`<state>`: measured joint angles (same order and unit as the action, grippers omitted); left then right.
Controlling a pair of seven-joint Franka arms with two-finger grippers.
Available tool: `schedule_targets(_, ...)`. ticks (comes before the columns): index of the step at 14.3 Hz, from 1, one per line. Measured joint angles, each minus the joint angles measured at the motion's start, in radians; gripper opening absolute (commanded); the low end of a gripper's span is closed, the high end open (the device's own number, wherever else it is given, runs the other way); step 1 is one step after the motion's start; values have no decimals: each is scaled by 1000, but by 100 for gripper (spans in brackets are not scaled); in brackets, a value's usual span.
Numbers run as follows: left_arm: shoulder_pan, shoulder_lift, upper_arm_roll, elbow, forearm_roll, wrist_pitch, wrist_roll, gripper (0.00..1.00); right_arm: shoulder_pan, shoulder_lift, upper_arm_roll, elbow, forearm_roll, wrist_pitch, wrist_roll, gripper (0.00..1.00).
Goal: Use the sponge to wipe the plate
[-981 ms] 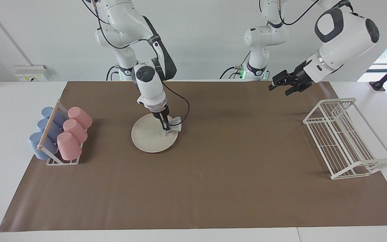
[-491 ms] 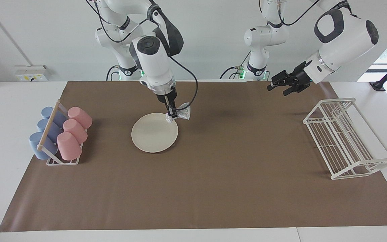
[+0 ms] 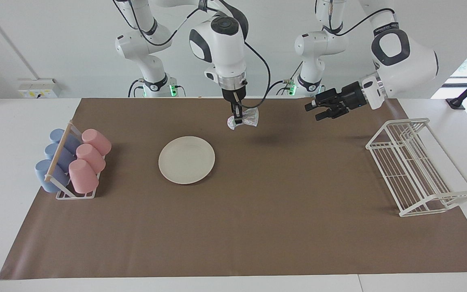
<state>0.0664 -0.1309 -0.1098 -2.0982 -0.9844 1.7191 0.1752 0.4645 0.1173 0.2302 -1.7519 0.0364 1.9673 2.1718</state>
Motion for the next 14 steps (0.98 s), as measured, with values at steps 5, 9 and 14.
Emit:
schedule_targets(5, -96, 24, -7, -69, -228, 36, 165, 100, 12, 4, -1, 64, -8, -47, 36, 0)
schedule_targets(9, -200, 52, -9, -83, -344, 103, 228, 100, 12, 18, -1, 74, -9, -50, 36, 0)
schedule_targets(14, -249, 70, -8, -85, -360, 128, 251, 86, 12, 22, -1, 76, -9, -53, 36, 0)
